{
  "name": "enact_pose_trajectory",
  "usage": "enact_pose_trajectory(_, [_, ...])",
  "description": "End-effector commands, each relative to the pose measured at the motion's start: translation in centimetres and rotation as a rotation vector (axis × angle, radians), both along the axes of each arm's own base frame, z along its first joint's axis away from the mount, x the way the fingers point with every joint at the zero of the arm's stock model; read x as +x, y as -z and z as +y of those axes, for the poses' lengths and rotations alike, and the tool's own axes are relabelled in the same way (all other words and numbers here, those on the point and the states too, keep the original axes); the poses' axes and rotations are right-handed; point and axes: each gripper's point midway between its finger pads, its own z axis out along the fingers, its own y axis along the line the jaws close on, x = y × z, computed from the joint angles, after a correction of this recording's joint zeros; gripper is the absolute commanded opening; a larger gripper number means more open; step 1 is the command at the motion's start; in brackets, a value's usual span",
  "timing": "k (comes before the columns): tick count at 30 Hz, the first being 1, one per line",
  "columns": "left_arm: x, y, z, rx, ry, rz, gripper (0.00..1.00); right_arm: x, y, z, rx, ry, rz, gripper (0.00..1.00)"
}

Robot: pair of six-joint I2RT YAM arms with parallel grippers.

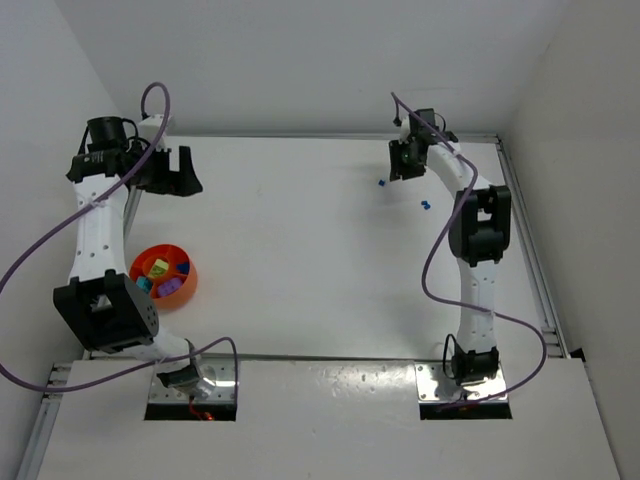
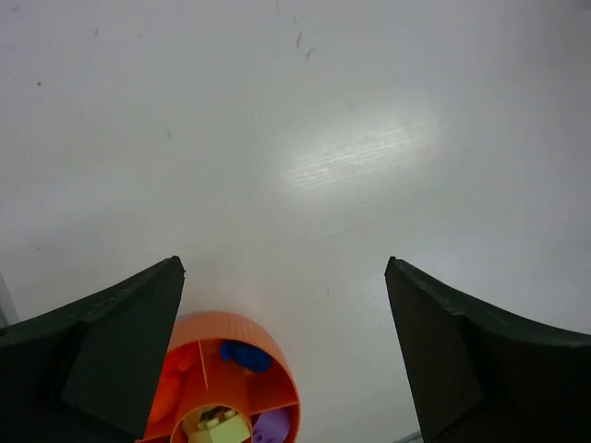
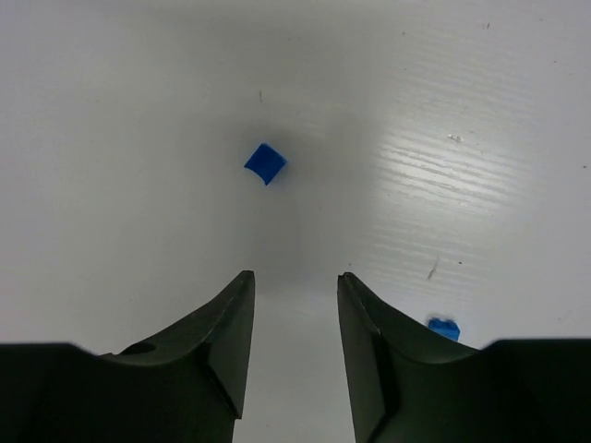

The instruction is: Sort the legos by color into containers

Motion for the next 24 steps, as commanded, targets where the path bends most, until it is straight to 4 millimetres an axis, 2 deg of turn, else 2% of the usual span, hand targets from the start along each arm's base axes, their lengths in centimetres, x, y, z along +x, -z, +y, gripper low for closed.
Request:
enact_pose_trajectory(1, [1.1,-4.2,-1.2,-0.115,-0.099,-0.126,0.99,1.2,-1.2,1.1,0.019,0.090,-0.038,0.42])
enact_pose_trajectory(3, [1.3,-5.3,-0.9,-0.120,-0.151,-0.171,0.99,1.2,-0.1,0.8,0.054,0.223,-0.027,0.42])
enact_pose_trajectory(6, [1.4,-5.9,-0.7,-0.142,-0.199,-0.201,0.99,1.4,-0.1,0.7,0.040,0.370,-0.040,0.41])
enact_pose_trajectory(7, [1.4,-5.8,-0.3,-0.139,-0.237,-0.204,0.99,1.4,-0.1,1.0,0.031,0.387,-0.045,0.48])
enact_pose_trajectory(11, [1.8,-5.4,1.3,-0.163,-0.398,-0.184,0.99,1.4,0.2,2.3,0.017,0.422,-0.059,0.59])
enact_pose_trajectory(12, [1.8,-5.0,1.5,-0.175,-0.429,-0.170,0.99,1.9,0.6,2.1,0.012,0.442,-0.066,0.61])
enact_pose_trajectory(14, [2.1,-4.7,2.3,-0.170,-0.480,-0.166,0.99,1.9,1.1,3.3,0.008,0.451,-0.067,0.62])
enact_pose_trajectory(18, [2.1,-4.7,2.5,-0.177,-0.508,-0.163,0.99,2.3,2.5,3.4,-0.010,0.500,-0.068,0.62])
enact_pose_trajectory(19, [2.1,-4.7,2.5,-0.177,-0.508,-0.163,0.99,2.1,3.5,3.6,-0.031,0.500,-0.058,0.62])
enact_pose_trajectory(20, [2.1,-4.7,2.5,-0.177,-0.508,-0.163,0.99,2.4,3.1,3.5,-0.026,0.514,-0.070,0.62])
enact_pose_trajectory(24, [1.9,-4.7,2.4,-0.177,-0.508,-0.163,0.99,2.4,4.9,2.9,-0.061,0.540,-0.058,0.62])
